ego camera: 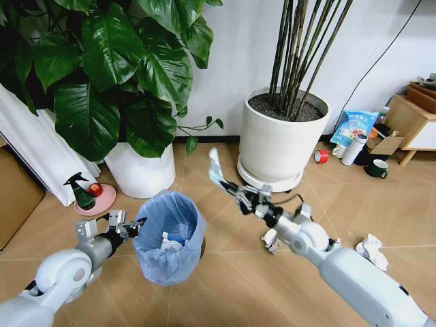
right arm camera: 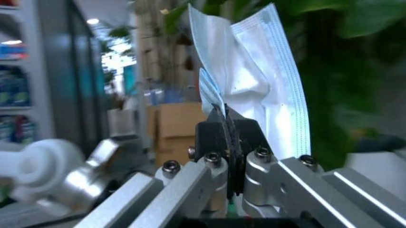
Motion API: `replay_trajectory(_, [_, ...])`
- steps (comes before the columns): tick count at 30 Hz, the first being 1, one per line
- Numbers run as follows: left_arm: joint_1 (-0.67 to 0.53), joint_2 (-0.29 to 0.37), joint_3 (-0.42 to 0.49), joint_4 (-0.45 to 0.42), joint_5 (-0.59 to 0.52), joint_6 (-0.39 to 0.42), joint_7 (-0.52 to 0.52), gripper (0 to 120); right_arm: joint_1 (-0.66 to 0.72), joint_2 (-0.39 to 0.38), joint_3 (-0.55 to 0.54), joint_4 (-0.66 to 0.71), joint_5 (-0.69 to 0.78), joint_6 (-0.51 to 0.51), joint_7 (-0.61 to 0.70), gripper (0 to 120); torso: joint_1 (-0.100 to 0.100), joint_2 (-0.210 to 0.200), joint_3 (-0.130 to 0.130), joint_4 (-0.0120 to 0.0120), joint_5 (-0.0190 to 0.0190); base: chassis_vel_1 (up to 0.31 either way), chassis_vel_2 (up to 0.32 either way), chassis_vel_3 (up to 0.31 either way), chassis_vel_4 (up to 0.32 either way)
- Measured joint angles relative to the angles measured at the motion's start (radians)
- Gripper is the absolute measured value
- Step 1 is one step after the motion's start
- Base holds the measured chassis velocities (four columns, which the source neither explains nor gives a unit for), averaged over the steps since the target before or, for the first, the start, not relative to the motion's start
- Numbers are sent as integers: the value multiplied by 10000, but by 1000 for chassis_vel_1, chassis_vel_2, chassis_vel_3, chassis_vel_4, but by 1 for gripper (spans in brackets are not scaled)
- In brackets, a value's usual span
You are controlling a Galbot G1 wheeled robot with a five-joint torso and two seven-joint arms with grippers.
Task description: Pick up the trash bin and place the garbage on the floor into it.
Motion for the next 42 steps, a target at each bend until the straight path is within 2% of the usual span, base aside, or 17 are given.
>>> replay_trajectory(7, [-136,146,87,-1,1,15,50,0,1335,-139,-1221,-367,-96,-674,-701,0,0,0,0,-2,0,0,0,0,0])
replay_trajectory(8, [-150,154,87,-26,10,44,51,0,1916,-205,-1708,-680,-318,-785,-1049,0,0,0,0,-5,-1,0,0,0,0])
replay_trajectory(12, [-131,185,63,-72,33,115,58,0,3007,-248,-2535,-1149,-836,-922,-1789,0,0,0,0,-4,0,0,0,0,0])
replay_trajectory(15, [-127,193,57,-84,46,133,59,0,3368,-237,-2765,-1284,-1023,-976,-1987,0,0,0,0,-3,-1,0,0,0,0])
replay_trajectory(18, [-127,194,51,-107,53,148,60,0,3747,-180,-3007,-1456,-1310,-994,-2180,0,0,0,0,-3,-2,0,0,0,0])
replay_trajectory(21, [-154,194,39,-160,51,181,61,0,4547,229,-3611,-2116,-2017,-973,-2652,0,1,0,1,-3,-2,0,0,0,0])
replay_trajectory(29, [-220,235,47,-186,11,194,103,0,4905,848,-4058,-2947,-2592,-858,-2952,0,1,0,0,-3,-1,0,0,0,0])
replay_trajectory(37, [-236,237,60,-191,0,200,106,0,5007,1014,-4087,-3201,-2829,-855,-3058,0,1,0,0,-2,-1,0,0,0,0])
replay_trajectory(38, [-236,238,60,-209,-7,204,105,0,5007,1005,-4068,-3231,-2881,-855,-3067,7,1,0,0,-4,-1,0,0,0,0])
replay_trajectory(41, [-258,238,81,-220,-10,209,98,0,4995,1004,-4049,-3247,-2896,-855,-3066,12,0,0,-1,-3,-1,0,0,0,0])
replay_trajectory(42, [-290,237,101,-226,-15,213,90,0,4977,1005,-4045,-3259,-2907,-855,-3064,18,0,0,-1,-3,-1,0,0,0,0])
